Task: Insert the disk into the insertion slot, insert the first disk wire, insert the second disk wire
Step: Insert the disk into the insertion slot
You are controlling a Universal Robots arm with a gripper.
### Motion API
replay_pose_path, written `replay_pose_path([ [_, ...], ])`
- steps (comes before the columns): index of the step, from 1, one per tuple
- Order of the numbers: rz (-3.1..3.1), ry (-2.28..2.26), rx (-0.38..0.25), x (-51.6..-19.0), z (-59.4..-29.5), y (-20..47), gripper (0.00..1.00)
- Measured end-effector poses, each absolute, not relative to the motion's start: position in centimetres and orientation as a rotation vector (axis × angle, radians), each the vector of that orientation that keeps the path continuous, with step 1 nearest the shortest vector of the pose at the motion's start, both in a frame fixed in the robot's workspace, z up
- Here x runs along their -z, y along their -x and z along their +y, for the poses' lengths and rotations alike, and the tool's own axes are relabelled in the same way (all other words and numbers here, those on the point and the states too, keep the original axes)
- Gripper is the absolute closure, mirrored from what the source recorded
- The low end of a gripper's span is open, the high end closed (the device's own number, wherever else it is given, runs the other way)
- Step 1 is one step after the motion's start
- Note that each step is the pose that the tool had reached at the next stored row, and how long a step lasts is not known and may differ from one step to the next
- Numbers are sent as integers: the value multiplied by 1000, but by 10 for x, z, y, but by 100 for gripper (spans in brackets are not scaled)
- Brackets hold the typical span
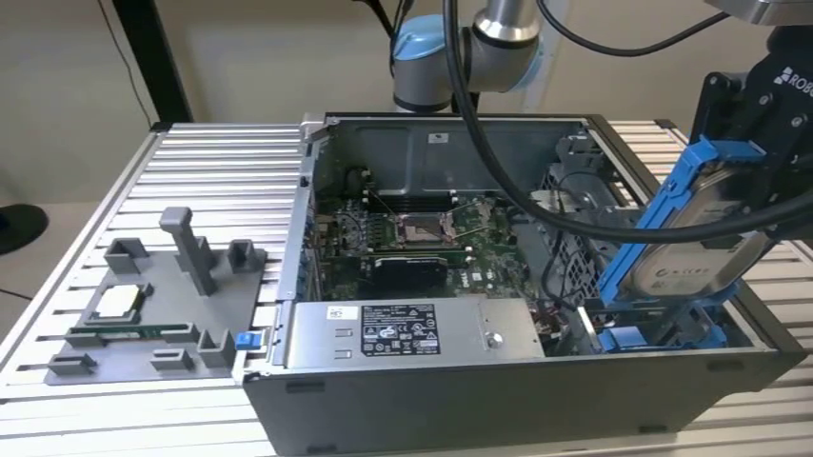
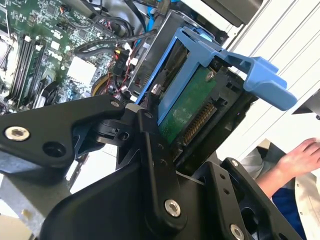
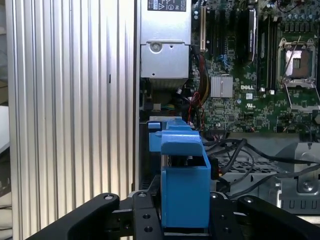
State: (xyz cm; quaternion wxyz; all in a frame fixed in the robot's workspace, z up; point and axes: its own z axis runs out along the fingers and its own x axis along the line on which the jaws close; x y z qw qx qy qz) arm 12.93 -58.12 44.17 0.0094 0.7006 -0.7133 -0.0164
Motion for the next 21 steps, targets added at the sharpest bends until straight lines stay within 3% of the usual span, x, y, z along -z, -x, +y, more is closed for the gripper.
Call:
replay_pose_path([
  [21,-2233,-2194,64,-421,-581,-132,100],
])
